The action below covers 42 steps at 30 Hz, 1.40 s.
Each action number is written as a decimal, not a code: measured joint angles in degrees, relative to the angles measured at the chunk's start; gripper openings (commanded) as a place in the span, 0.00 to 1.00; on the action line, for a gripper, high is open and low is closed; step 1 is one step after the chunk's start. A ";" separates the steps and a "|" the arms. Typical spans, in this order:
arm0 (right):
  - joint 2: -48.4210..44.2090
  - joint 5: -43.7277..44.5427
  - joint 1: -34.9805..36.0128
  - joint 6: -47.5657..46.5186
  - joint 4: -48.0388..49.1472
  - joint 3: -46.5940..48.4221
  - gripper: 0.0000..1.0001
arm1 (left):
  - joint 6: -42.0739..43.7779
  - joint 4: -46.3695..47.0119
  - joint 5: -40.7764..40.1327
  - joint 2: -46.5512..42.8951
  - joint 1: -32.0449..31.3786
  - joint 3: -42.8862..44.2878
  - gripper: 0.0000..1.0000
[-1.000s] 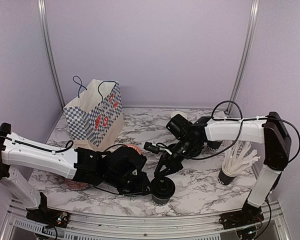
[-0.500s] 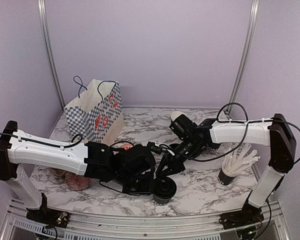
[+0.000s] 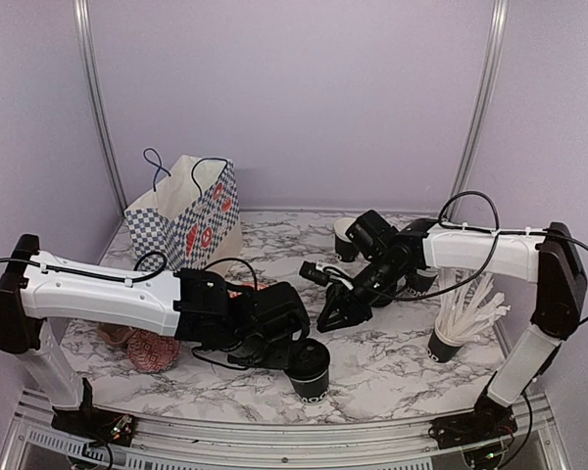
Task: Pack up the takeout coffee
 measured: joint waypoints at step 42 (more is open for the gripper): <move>-2.08 -4.22 -1.46 -10.71 -5.68 -0.07 0.35 | 1.29 10.34 -5.22 -16.35 -0.90 -15.15 0.67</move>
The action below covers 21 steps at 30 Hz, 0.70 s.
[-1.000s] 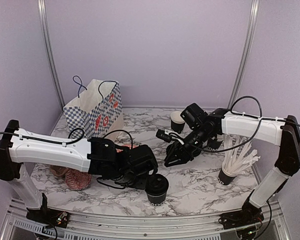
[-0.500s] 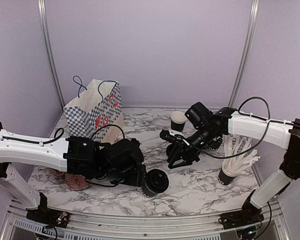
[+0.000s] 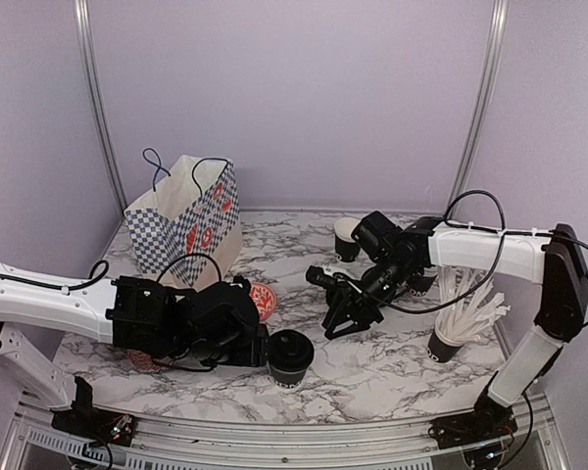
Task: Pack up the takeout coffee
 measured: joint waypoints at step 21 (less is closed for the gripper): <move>4.96 2.99 7.04 6.80 -1.62 -1.46 0.40 | 1.53 8.83 5.29 -9.79 9.60 -11.15 0.45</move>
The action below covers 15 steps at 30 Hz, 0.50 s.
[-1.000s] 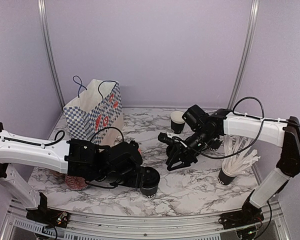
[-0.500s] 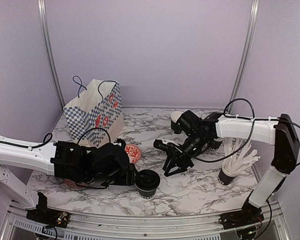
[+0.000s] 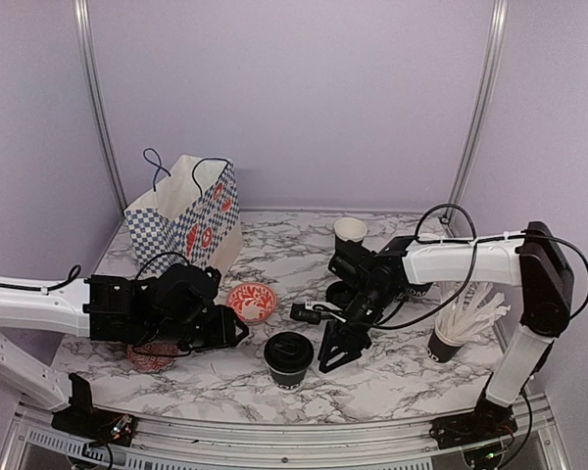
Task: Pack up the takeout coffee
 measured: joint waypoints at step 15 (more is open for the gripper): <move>5.05 -13.46 -7.28 3.54 -3.39 1.16 0.32 | -9.55 13.27 12.37 -1.42 -1.55 -8.02 0.37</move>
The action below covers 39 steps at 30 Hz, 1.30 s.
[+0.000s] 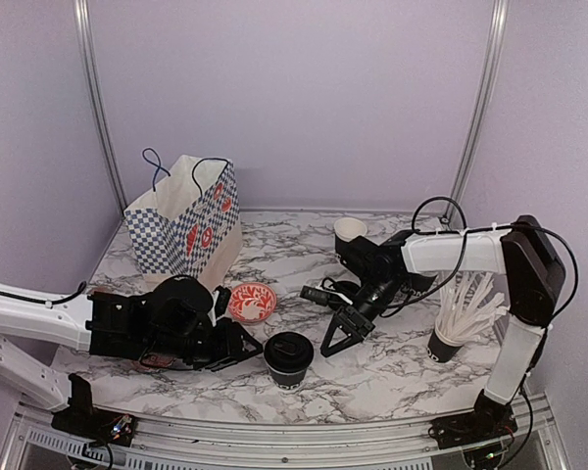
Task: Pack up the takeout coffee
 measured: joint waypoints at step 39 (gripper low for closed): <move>3.96 -5.33 -0.15 2.99 -2.19 3.96 0.23 | -5.05 9.64 5.03 8.66 0.07 0.81 0.28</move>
